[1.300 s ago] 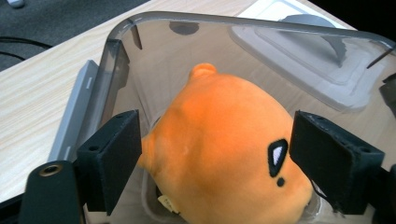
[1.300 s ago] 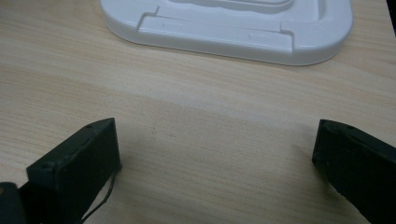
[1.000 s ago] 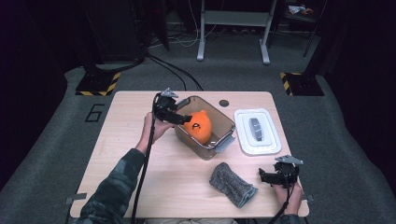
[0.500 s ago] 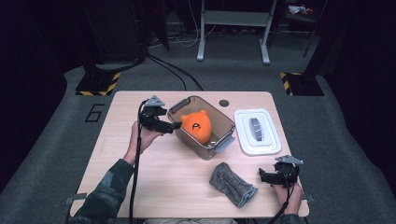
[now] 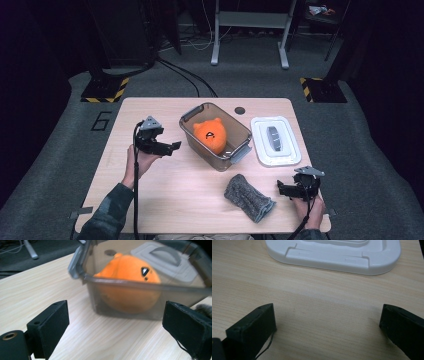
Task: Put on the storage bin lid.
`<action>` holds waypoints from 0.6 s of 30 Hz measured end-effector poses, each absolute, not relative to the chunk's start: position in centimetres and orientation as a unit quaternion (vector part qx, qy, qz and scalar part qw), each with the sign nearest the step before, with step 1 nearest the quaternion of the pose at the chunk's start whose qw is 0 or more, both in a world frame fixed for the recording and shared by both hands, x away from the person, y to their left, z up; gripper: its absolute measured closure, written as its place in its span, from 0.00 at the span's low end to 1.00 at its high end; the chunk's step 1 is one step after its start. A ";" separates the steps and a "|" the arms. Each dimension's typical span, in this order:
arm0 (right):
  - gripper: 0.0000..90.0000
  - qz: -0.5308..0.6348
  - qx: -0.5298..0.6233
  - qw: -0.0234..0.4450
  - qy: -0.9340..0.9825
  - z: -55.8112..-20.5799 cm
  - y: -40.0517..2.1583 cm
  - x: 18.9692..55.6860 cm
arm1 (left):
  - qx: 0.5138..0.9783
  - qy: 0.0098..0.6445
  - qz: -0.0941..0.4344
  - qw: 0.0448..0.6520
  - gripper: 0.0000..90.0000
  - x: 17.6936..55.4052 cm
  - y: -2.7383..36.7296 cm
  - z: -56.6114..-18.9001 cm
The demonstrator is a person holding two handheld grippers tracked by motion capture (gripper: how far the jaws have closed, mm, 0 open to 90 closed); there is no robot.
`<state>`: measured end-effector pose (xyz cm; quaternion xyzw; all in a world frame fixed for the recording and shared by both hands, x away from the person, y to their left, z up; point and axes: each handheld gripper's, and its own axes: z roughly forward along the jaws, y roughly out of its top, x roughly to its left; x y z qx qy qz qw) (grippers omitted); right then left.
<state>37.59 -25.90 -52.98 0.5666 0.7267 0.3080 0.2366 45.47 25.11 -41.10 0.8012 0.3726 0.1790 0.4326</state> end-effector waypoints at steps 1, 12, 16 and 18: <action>0.00 0.308 0.565 0.238 0.727 -53.0 -25.9 37.6 | 0.800 0.376 0.179 0.431 0.07 45.3 25.3 -41.5; 0.00 0.308 0.564 0.238 0.729 -53.0 -26.0 37.7 | 0.795 0.404 0.199 0.405 0.06 43.8 27.8 -47.1; 0.00 0.306 0.562 0.237 0.731 -52.9 -26.0 37.7 | 0.798 0.421 0.190 0.387 0.05 43.9 28.5 -49.4; 0.00 0.306 0.560 0.235 0.733 -52.9 -26.0 37.8 | 0.800 0.423 0.188 0.381 0.04 44.0 28.6 -50.0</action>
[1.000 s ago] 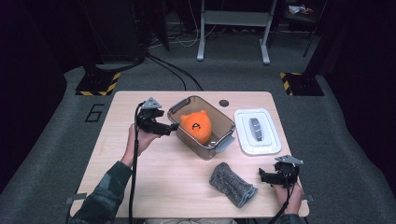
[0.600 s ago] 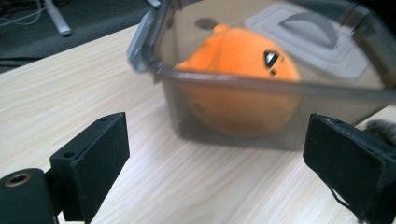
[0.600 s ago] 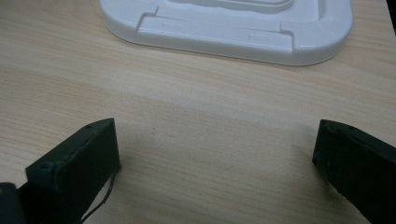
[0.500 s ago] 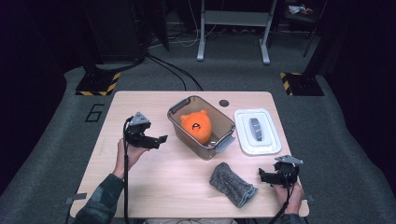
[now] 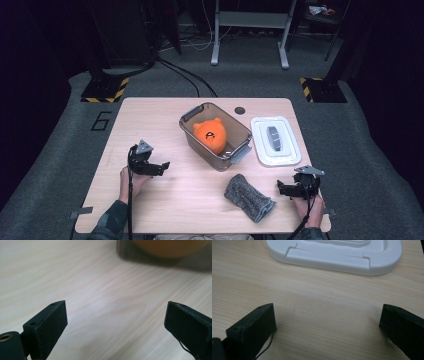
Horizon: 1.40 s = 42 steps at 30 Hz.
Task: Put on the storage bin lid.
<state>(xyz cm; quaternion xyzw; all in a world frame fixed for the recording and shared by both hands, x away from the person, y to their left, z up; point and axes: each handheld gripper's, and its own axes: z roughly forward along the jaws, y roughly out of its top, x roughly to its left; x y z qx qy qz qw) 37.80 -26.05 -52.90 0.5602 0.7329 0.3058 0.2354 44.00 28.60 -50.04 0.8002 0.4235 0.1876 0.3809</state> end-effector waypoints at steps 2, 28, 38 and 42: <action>0.00 0.304 0.560 0.233 0.735 -52.9 -26.1 37.8 | 0.810 0.427 0.184 0.357 0.04 44.2 28.8 -51.7; 0.01 0.296 0.546 0.231 0.749 -48.8 -24.8 42.2 | 0.828 0.408 0.179 0.341 0.00 44.7 28.5 -53.0; 0.02 0.286 0.541 0.227 0.757 -47.6 -23.7 46.9 | 0.827 0.409 0.179 0.341 0.00 44.8 28.5 -53.0; 0.05 0.287 0.545 0.225 0.755 -47.5 -23.4 48.6 | 0.827 0.409 0.180 0.340 0.00 44.8 28.5 -53.0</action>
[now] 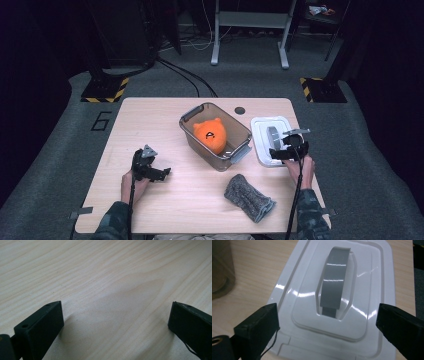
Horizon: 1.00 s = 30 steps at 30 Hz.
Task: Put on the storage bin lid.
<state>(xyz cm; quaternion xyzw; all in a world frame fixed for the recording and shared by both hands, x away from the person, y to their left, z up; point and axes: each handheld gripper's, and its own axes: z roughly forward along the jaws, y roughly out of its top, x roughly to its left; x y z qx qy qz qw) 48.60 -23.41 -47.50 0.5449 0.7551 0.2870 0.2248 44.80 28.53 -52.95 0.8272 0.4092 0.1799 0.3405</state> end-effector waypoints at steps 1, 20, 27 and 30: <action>0.05 0.287 0.545 0.225 0.755 -47.5 -23.4 48.6 | 0.827 0.409 0.180 0.340 0.00 44.8 28.5 -53.0; 0.41 0.288 0.570 0.195 0.745 -47.9 -23.2 55.0 | 0.824 0.412 0.184 0.343 0.00 44.9 28.5 -53.0; 0.56 0.270 0.571 0.201 0.749 -48.6 -22.5 55.6 | 0.824 0.413 0.184 0.343 0.00 44.9 28.5 -53.0; 0.65 0.271 0.579 0.204 0.742 -48.8 -22.4 55.6 | 0.824 0.412 0.184 0.343 0.00 44.9 28.5 -53.0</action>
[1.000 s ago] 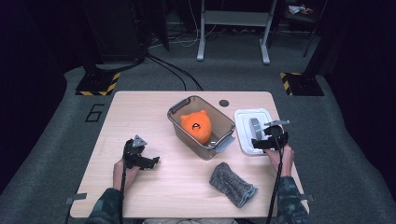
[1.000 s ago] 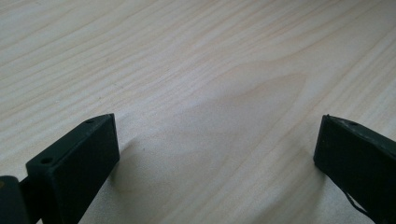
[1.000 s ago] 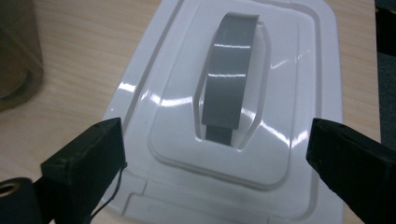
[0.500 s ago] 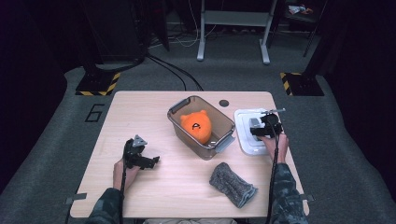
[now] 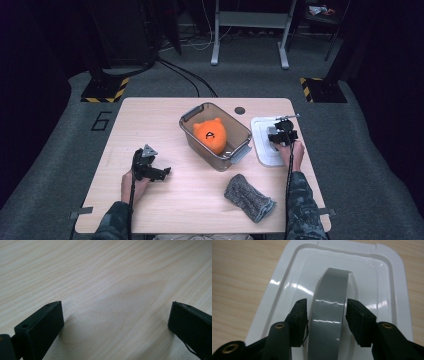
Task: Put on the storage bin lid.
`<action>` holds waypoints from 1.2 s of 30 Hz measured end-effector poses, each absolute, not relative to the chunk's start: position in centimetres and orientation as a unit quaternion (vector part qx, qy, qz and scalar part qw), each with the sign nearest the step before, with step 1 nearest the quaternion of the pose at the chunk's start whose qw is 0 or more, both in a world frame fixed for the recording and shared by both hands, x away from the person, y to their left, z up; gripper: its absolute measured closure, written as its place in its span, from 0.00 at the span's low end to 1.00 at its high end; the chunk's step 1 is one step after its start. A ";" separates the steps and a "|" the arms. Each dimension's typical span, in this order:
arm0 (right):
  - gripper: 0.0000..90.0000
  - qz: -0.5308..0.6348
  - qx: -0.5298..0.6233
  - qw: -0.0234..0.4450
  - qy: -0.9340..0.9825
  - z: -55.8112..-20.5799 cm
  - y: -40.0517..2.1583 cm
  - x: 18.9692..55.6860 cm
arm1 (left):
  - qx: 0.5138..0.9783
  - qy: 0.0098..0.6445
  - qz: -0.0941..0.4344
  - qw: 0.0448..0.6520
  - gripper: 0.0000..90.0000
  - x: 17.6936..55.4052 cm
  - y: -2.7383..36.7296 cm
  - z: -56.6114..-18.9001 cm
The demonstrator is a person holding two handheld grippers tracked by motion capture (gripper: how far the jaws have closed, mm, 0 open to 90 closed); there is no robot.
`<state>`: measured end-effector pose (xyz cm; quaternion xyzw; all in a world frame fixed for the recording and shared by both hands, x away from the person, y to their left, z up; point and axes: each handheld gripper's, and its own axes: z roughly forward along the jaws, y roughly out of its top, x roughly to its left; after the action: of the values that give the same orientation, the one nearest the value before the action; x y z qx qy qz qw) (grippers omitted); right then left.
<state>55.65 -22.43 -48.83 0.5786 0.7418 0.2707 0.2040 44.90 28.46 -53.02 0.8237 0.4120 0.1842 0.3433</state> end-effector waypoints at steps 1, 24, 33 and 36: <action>0.67 0.271 0.580 0.204 0.741 -48.9 -22.4 55.6 | 0.824 0.412 0.184 0.343 0.00 44.9 28.5 -53.0; 0.74 0.299 0.567 0.225 0.734 -46.1 -23.4 53.8 | 0.824 0.412 0.184 0.343 0.00 44.9 28.5 -53.0; 0.74 0.295 0.551 0.229 0.746 -44.4 -23.5 52.6 | 0.824 0.412 0.184 0.343 0.00 44.9 28.5 -53.0; 0.74 0.297 0.545 0.232 0.749 -43.7 -23.5 52.1 | 0.824 0.412 0.184 0.343 0.00 44.9 28.5 -53.0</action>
<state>52.06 -23.54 -43.74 0.5448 0.7488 0.2974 0.2324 44.90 28.46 -53.02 0.8237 0.4120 0.1843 0.3432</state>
